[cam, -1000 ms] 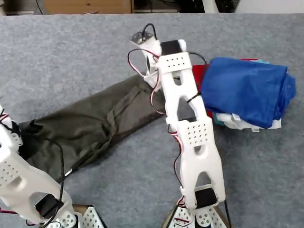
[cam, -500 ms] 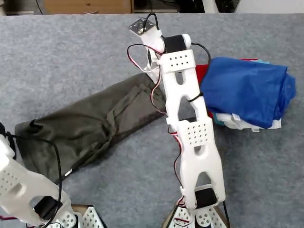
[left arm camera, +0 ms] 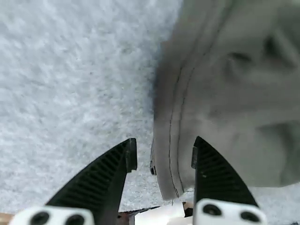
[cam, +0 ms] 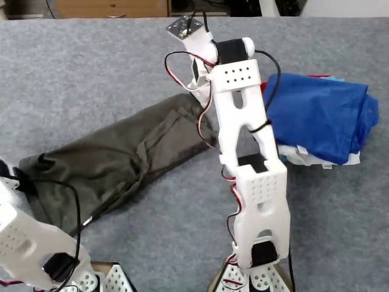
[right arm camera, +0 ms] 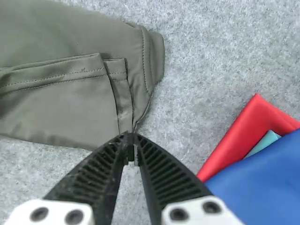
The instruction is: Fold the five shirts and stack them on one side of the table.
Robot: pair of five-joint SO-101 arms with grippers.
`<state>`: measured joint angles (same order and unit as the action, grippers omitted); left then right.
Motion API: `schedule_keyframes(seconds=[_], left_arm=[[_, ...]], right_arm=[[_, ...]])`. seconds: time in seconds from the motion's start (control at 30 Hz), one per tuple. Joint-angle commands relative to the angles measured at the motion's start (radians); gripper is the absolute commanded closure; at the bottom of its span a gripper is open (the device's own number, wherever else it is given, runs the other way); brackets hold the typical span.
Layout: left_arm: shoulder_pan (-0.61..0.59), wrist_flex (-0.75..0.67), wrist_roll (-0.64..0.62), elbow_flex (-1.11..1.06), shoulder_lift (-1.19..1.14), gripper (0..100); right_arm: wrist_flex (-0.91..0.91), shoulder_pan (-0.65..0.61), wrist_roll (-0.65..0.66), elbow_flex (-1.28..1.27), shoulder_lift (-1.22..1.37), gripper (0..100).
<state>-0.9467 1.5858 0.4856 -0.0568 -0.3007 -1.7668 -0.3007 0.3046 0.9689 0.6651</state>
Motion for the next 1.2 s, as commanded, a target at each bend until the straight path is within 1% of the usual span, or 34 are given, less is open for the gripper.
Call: schedule_keyframes(seconds=[0.0,0.17,0.3,0.4,0.47,0.57,0.8,0.87,0.93,1.07,1.17], left_arm=[[-0.006,-0.009,0.028,0.015,-0.056,80],[-0.002,-0.003,0.034,0.084,-0.140,80],[0.011,0.049,0.034,0.155,-0.177,80],[0.035,0.058,-0.012,0.184,-0.217,80],[0.049,0.057,-0.044,0.187,-0.249,82],[0.066,0.060,-0.057,0.192,-0.308,85],[0.068,0.077,-0.060,0.213,-0.367,86],[0.068,0.081,-0.095,0.230,-0.375,86],[0.069,0.083,-0.121,0.250,-0.387,89],[0.087,0.086,-0.127,0.276,-0.415,98],[0.083,0.086,-0.129,0.316,-0.418,98]], right_arm=[[-0.020,0.016,0.011,-0.002,-0.067,99.6],[-0.020,0.016,0.011,0.001,-0.067,99.6],[-0.017,0.015,0.011,0.002,-0.068,99.6],[-0.017,0.015,0.011,0.002,-0.068,99.6],[-0.017,0.015,0.011,0.004,-0.070,99.6],[-0.017,0.019,0.011,0.004,-0.070,99.6],[-0.017,0.018,0.011,0.004,-0.070,99.6],[-0.017,0.016,0.011,0.005,-0.079,99.6],[-0.017,0.016,0.011,0.004,-0.097,99.6],[-0.017,0.016,0.011,-0.001,-0.142,99.5],[-0.017,0.016,0.011,-0.005,-0.163,99.5]])
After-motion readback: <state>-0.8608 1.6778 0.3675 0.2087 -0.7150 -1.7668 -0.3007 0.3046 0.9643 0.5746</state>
